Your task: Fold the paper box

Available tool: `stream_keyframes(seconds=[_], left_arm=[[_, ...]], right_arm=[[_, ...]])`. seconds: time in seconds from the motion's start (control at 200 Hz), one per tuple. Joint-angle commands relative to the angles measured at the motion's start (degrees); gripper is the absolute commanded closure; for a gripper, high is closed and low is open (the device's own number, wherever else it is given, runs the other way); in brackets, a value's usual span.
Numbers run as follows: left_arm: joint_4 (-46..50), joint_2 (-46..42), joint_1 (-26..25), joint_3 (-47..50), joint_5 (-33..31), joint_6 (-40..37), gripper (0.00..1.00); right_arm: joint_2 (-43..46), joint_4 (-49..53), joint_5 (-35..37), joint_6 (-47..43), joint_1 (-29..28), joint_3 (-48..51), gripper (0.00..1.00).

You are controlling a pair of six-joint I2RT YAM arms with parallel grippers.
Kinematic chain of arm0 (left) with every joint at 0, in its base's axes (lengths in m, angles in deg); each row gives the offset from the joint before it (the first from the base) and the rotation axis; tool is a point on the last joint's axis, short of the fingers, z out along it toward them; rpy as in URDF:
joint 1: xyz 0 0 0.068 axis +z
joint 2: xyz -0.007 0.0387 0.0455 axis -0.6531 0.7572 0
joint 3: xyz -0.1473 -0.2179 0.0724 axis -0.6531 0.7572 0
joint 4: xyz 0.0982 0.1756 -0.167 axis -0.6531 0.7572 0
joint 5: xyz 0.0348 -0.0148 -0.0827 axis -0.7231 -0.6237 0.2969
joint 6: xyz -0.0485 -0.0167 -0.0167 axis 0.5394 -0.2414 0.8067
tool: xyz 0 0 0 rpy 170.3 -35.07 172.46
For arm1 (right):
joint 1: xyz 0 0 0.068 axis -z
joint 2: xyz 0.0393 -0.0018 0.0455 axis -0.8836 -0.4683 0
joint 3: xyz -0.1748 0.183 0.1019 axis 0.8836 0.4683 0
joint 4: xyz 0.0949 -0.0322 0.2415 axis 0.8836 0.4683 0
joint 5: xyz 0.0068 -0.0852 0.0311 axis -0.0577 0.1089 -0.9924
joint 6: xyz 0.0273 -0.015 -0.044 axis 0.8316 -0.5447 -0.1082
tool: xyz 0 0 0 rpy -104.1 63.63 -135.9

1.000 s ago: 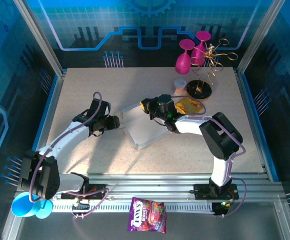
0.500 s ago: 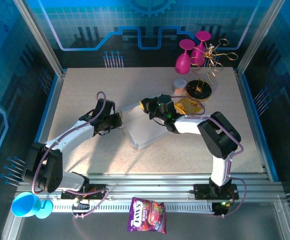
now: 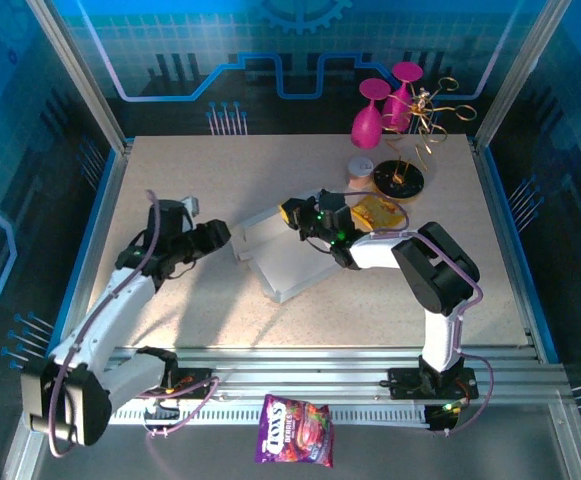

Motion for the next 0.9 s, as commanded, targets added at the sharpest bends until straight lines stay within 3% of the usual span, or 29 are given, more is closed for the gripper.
stream_keyframes(seconds=[0.0, 0.175, 0.235, 0.35, 0.485, 0.645, 0.896], left_arm=[[5.4, -0.6, 2.9, 2.1, 4.1, -0.2, 0.51], [2.3, 0.6, 3.7, 4.6, 5.9, 1.2, 0.6], [0.1, 1.4, 3.7, 5.6, 7.5, 0.9, 0.69], [-0.3, 3.7, 3.5, 6.2, 8.3, -4.0, 0.76], [-0.8, 4.9, 2.1, 7.1, 3.8, -13.4, 0.84], [-6.0, 4.7, 1.2, 8.5, 0.9, -18.1, 0.81], [-8.9, 12.2, -2.3, 5.3, 2.4, -20.7, 0.7]], right_arm=[[-1.3, -1.9, -2.2, -2.7, 0.6, 1.8, 1.0], [-0.7, -4.1, -4.0, -4.4, 0.6, 3.5, 1.0], [-0.2, -4.1, -4.5, -4.9, 0.8, 3.9, 1.0], [-0.2, -4.4, -5.0, -4.9, 1.2, 4.2, 1.0], [-0.4, -4.6, -5.4, -5.0, 1.4, 4.0, 1.0], [-0.7, -4.8, -6.1, -4.8, 1.4, 3.8, 1.0], [-2.1, -7.0, -7.1, -5.3, 1.3, 4.3, 1.0]])
